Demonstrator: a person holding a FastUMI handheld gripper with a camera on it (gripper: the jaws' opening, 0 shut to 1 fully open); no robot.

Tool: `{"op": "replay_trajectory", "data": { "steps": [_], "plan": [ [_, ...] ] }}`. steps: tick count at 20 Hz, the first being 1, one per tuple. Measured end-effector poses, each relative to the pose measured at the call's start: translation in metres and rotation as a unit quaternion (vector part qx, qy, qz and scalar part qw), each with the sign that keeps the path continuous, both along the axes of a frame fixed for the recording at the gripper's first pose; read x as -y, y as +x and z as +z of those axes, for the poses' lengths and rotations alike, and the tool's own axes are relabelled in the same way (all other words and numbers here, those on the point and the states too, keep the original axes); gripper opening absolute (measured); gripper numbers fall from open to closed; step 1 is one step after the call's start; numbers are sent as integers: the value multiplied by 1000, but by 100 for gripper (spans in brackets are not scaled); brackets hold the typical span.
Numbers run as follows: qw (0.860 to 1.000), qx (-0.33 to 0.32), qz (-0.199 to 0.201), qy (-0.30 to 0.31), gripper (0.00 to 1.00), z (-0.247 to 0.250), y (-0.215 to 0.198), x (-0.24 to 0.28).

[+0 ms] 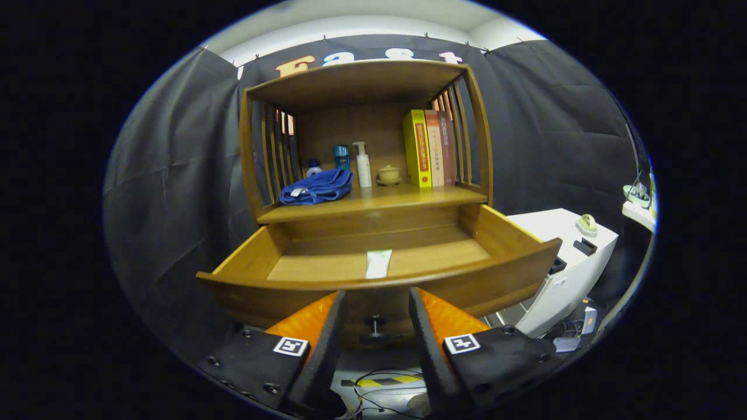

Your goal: Pull open the drawer, take out the items inside it, and place them on the countertop above the cabinet.

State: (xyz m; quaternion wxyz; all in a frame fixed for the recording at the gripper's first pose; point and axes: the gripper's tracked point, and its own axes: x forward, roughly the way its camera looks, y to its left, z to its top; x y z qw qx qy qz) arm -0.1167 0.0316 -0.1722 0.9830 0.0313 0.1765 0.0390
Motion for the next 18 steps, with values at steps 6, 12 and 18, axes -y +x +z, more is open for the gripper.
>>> {"op": "replay_trajectory", "data": {
  "steps": [6, 12, 18],
  "plan": [
    [1000, -3, 13, -10, 82, 39, 63, 4],
    [998, -41, 41, -27, 100, 51, 124, -4],
    [988, -128, 70, -43, 100, 23, 177, -14]
  ]
}}
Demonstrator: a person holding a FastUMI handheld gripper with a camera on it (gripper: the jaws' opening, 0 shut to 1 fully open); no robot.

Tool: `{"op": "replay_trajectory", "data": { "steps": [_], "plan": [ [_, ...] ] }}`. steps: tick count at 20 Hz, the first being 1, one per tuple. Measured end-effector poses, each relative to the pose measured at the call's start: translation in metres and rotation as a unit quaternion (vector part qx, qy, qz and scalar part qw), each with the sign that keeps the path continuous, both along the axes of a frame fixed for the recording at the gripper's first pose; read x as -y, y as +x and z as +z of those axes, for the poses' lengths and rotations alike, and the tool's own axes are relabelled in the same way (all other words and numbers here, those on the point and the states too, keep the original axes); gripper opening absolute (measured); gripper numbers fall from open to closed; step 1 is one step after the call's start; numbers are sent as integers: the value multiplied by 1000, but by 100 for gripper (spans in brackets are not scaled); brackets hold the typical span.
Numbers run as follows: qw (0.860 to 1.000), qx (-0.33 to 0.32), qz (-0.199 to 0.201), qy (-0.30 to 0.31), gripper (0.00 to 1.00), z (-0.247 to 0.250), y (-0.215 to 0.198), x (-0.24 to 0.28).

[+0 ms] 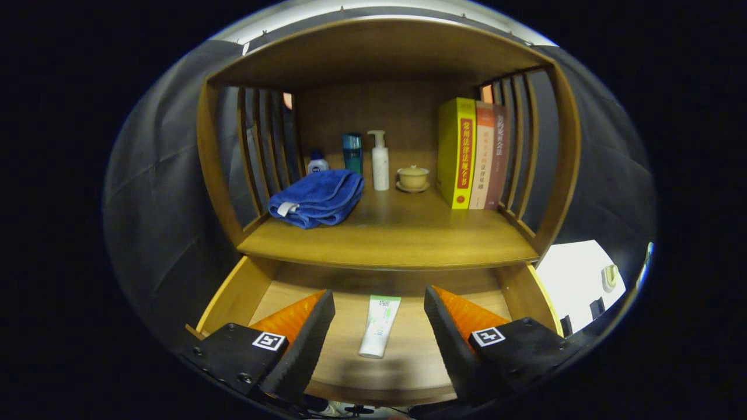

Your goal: Pull open the drawer, take out the items inside it, and place them on the countertop above the cabinet.

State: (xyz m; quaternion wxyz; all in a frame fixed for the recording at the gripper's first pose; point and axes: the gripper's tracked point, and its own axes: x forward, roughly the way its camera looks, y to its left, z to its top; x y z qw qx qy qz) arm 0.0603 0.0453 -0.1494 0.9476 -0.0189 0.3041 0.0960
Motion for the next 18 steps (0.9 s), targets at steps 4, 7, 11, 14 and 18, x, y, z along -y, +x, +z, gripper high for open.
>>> {"op": "replay_trajectory", "data": {
  "steps": [4, 7, 11, 14, 18],
  "plan": [
    [998, -63, -7, 4, 100, -32, 26, -5],
    [991, -131, -13, 2, 100, -68, 33, -7],
    [975, -220, -27, -14, 100, -114, 30, -1],
    [964, -262, -43, -14, 100, -135, 29, 5],
    [951, -303, -50, -21, 94, -153, 27, 4]
  ]
}}
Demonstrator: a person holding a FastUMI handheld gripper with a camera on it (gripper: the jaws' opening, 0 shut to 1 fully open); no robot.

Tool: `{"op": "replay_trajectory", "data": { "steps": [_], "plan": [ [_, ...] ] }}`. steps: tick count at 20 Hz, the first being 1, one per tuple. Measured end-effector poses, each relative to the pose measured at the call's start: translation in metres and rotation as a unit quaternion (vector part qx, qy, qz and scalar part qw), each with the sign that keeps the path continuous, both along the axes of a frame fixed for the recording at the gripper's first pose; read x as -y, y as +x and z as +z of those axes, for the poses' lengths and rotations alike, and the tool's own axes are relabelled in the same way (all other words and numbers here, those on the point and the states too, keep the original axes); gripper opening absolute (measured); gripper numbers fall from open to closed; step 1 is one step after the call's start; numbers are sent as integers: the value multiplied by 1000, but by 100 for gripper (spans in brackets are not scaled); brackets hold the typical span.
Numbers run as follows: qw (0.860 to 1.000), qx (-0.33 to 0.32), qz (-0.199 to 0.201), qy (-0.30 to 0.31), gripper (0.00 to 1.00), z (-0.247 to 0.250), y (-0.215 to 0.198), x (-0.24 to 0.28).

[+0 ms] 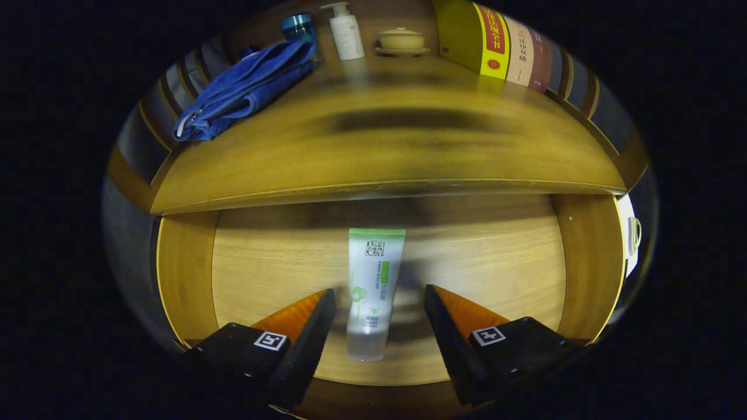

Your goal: Pull open the drawer, take out the items inside it, and place them on the countertop above the cabinet.

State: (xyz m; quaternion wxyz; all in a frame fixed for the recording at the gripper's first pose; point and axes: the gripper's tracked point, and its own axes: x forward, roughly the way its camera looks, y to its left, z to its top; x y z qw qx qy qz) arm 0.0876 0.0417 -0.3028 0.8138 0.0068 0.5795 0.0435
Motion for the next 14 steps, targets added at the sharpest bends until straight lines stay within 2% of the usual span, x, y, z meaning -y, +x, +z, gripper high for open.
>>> {"op": "replay_trajectory", "data": {
  "steps": [5, 9, 11, 14],
  "plan": [
    [998, -54, -11, 8, 79, -14, -3, -9],
    [999, -45, -6, 16, 55, 7, 7, -19],
    [999, -35, -3, 22, 48, 27, 13, -25],
    [1000, -11, 14, 26, 47, 66, 23, -33]
  ]
}}
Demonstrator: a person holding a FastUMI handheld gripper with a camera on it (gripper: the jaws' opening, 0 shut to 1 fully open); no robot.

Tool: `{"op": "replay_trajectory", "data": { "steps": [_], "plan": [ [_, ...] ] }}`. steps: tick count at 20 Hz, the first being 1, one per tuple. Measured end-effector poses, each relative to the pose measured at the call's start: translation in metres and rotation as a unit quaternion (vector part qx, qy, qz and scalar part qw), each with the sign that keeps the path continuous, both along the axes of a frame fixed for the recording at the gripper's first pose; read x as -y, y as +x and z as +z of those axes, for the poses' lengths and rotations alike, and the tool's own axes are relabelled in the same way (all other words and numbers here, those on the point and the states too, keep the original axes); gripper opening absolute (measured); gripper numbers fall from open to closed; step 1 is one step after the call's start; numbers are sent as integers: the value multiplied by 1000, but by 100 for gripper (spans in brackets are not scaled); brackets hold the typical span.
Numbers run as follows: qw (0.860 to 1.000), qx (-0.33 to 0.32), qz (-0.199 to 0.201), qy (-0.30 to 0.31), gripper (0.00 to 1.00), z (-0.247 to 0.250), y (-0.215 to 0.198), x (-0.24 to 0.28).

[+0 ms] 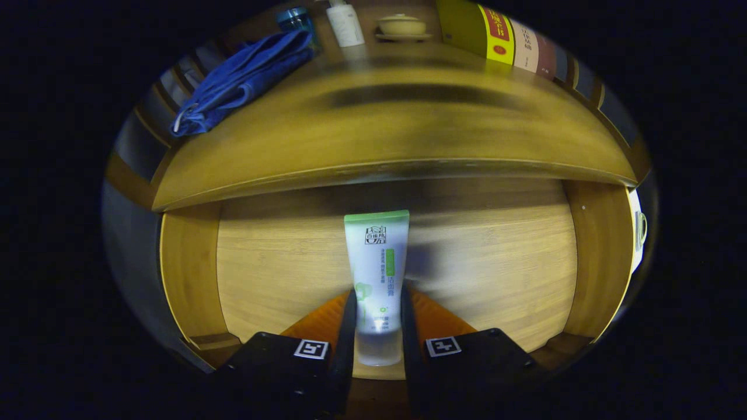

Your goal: Pull open the drawer, take out the items inside it, and place them on the countertop above the cabinet.

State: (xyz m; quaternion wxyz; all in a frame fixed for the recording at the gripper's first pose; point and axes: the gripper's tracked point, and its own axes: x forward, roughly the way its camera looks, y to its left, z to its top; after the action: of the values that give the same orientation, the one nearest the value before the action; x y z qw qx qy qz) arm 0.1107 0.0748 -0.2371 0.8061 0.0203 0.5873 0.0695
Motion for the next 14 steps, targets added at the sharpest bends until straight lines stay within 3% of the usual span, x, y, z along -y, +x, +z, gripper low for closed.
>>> {"op": "replay_trajectory", "data": {
  "steps": [4, 5, 14],
  "plan": [
    [1000, 11, 0, 13, 47, 60, 8, -12],
    [1000, 16, 2, 14, 47, 49, -11, 7],
    [998, 58, 0, 28, 46, 133, -7, 5]
  ]
}}
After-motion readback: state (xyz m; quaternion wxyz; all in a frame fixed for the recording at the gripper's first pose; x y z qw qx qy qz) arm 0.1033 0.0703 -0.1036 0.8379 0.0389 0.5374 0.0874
